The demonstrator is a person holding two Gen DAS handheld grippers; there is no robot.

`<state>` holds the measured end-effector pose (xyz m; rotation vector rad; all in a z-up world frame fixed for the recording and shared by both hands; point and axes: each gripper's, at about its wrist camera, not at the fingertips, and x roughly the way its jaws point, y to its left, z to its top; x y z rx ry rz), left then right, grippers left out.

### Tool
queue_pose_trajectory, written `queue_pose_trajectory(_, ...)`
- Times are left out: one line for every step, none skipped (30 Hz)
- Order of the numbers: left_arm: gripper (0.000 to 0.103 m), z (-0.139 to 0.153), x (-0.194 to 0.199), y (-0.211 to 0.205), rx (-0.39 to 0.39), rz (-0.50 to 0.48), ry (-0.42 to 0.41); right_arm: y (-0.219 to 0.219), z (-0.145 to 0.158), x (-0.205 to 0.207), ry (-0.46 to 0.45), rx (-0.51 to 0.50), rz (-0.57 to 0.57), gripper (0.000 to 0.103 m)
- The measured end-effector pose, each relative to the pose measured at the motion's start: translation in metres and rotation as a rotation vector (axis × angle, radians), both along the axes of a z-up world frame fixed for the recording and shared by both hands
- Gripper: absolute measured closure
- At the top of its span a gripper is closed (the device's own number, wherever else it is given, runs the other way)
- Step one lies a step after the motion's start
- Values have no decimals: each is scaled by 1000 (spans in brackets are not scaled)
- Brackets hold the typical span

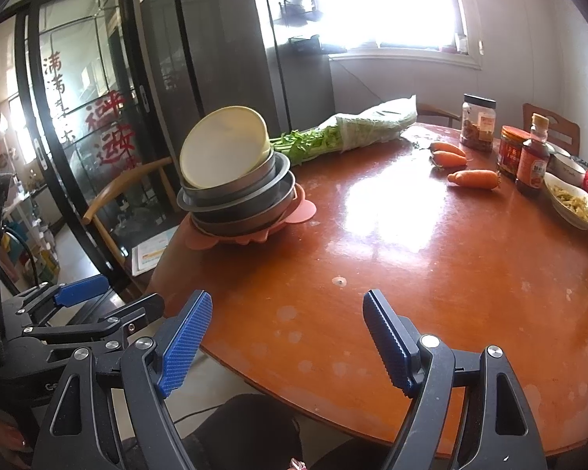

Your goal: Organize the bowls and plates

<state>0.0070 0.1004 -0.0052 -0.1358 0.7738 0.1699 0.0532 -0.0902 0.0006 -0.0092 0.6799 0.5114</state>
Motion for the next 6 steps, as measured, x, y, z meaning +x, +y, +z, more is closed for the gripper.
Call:
queue_pose_trajectory(21, 0, 1, 0, 1, -1, 0, -1, 0, 0, 0, 2, -3, 23)
queue_pose_trajectory(21, -1, 1, -1, 1, -1, 1, -2, 0, 0, 0, 3, -6, 23)
queue_pose_trajectory(21, -1, 1, -1, 3, 0, 2, -3, 0, 1, 2, 4, -9, 23)
queue_pose_trajectory(21, -1, 1, -1, 6, 4, 2, -4, -1, 1, 4, 6, -9, 23)
queue_pose_trajectory(20, -1, 1, 0, 14, 19, 3, -5, -1, 1, 4, 6, -10, 23)
queue_pose_trajectory(19, -1, 1, 1, 23, 34, 4, -5, -1, 2, 6, 3, -11, 23)
